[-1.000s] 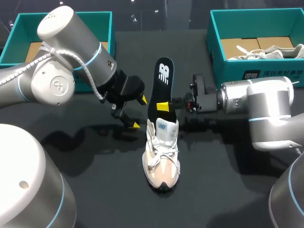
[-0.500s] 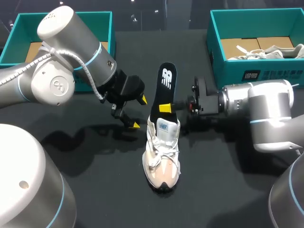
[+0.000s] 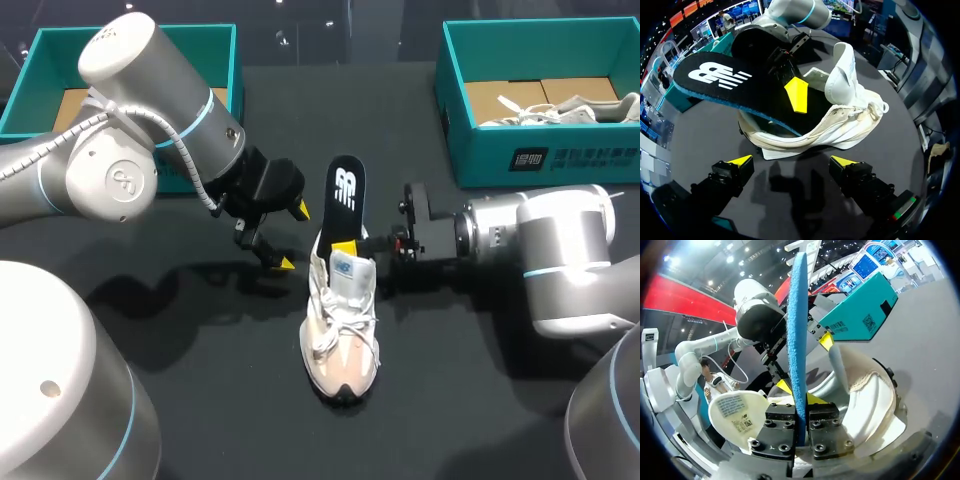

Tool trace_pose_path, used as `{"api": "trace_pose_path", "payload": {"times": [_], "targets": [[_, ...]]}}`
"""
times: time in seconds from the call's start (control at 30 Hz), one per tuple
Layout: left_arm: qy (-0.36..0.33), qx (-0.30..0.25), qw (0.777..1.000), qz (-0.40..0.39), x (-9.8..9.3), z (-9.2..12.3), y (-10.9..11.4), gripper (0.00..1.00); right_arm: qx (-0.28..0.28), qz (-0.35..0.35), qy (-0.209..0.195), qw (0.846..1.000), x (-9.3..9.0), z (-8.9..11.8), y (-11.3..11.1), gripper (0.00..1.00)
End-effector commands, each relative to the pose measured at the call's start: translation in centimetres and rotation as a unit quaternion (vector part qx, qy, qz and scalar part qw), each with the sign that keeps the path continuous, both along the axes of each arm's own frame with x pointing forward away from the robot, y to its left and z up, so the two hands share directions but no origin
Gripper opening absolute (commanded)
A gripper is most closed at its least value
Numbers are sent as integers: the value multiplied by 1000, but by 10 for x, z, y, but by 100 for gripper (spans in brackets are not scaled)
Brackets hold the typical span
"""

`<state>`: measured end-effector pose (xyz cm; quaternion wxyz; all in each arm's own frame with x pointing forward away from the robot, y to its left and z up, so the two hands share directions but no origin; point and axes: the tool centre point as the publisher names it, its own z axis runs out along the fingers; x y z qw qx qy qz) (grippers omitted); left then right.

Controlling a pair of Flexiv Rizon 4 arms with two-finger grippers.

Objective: Take the shoe out of the shoebox, open the shoe tongue, remove and reinsert the insole, then place the shoe into the shoebox

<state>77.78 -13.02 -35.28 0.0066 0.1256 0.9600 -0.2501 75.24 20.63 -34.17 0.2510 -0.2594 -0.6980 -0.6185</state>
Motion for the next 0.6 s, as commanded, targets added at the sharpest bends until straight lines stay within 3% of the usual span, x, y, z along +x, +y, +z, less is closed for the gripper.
{"api": "trace_pose_path", "payload": {"times": [0.03, 0.13, 0.6], "targets": [[0, 0, 1000, 0, 0, -1, 0, 100, -2, -5, -16, 1000, -1, 5, 3, 20], [0, 0, 1000, 0, 0, -1, 0, 100, -5, -5, -32, 999, 3, 11, 2, 29], [0, 0, 1000, 0, 0, -1, 0, 100, -27, 1, -71, 997, 21, 33, 0, 26]]}}
